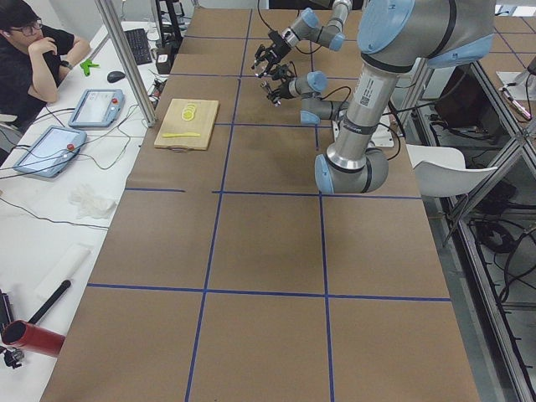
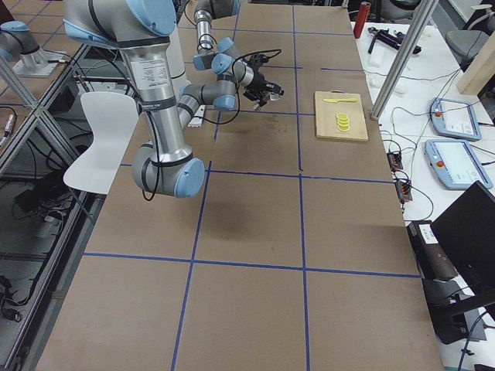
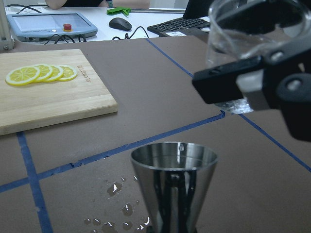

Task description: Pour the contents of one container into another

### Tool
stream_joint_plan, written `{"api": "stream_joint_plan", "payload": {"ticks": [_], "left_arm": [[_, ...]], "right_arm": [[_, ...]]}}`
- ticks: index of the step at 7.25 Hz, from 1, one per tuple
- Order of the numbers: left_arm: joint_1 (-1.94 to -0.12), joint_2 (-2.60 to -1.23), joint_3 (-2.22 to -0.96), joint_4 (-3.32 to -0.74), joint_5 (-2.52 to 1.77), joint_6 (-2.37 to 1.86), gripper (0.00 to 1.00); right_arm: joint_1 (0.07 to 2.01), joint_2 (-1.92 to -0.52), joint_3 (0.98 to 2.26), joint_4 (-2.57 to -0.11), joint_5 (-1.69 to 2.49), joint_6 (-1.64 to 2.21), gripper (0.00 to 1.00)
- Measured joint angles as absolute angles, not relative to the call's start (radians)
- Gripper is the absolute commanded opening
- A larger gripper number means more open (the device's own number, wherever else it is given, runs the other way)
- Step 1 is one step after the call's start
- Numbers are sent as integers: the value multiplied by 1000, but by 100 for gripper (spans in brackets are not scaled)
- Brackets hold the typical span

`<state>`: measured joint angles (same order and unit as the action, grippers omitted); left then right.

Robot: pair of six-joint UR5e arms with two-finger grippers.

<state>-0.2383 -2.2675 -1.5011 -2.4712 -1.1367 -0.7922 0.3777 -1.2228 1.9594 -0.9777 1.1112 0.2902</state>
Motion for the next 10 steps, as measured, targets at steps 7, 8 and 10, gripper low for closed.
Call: {"api": "stream_joint_plan", "payload": {"ticks": [7, 8, 10], "left_arm": [[-234, -2267, -1500, -2470, -1135, -783, 0], [-233, -2268, -1500, -2470, -1135, -783, 0], [-233, -2267, -1500, -2471, -1135, -784, 0]], "right_arm": [[386, -1217, 1959, -989, 1066, 170, 0], [385, -1217, 1958, -990, 1059, 145, 0], [380, -1214, 1960, -1016, 1033, 95, 0]]}}
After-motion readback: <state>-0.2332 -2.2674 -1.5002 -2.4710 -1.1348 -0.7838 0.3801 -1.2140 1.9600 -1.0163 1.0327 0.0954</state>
